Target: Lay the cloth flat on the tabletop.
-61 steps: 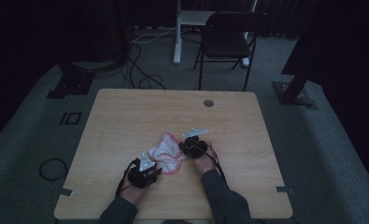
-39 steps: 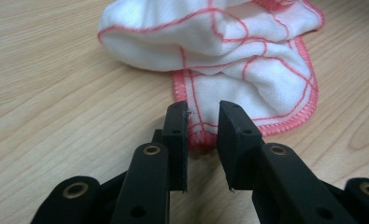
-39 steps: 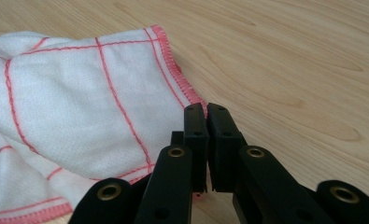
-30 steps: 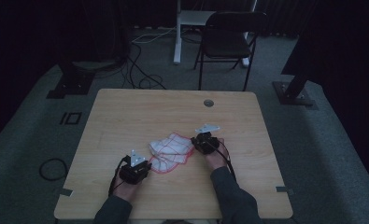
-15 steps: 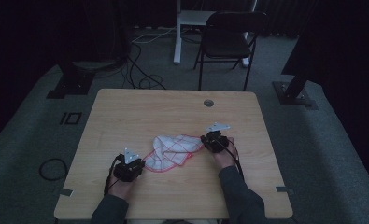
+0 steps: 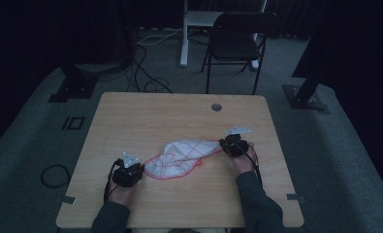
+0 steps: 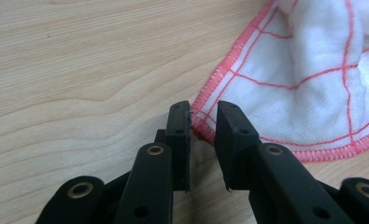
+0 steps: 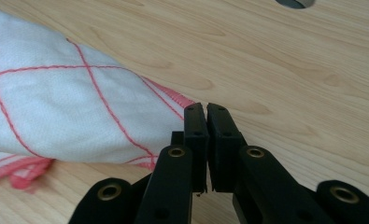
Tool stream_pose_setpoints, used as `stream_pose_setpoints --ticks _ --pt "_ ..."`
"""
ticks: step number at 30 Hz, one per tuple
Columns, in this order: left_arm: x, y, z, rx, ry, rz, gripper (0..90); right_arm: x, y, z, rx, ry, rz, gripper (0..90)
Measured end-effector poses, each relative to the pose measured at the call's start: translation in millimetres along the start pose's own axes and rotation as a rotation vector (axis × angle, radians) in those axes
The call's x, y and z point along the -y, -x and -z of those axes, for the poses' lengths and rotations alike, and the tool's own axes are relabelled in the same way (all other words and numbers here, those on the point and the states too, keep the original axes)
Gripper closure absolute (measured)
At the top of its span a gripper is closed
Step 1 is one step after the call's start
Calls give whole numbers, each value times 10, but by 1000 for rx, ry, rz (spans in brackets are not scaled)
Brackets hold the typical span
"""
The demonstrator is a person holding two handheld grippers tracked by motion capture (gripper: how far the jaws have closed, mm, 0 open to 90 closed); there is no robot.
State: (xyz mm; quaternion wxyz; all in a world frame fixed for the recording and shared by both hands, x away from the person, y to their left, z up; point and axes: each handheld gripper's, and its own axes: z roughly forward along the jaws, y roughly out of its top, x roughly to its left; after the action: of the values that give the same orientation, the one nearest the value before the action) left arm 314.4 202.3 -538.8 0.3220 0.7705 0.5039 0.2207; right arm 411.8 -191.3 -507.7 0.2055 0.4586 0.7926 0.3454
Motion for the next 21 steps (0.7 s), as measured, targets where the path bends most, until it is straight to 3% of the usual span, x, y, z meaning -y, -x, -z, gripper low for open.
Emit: stream_pose_setpoints --ticks 12,14,17,21 --pt "-14 -47 1 -55 -9 2 769 4 120 53 27 5 -10 880" --pt "-18 -14 15 -78 -15 9 749 -12 105 52 27 6 -7 880" --pt "-57 77 88 -80 10 -17 702 -23 71 41 22 9 -2 880" --pt "-139 225 198 -47 65 -52 687 -29 52 21 19 10 -1 878"
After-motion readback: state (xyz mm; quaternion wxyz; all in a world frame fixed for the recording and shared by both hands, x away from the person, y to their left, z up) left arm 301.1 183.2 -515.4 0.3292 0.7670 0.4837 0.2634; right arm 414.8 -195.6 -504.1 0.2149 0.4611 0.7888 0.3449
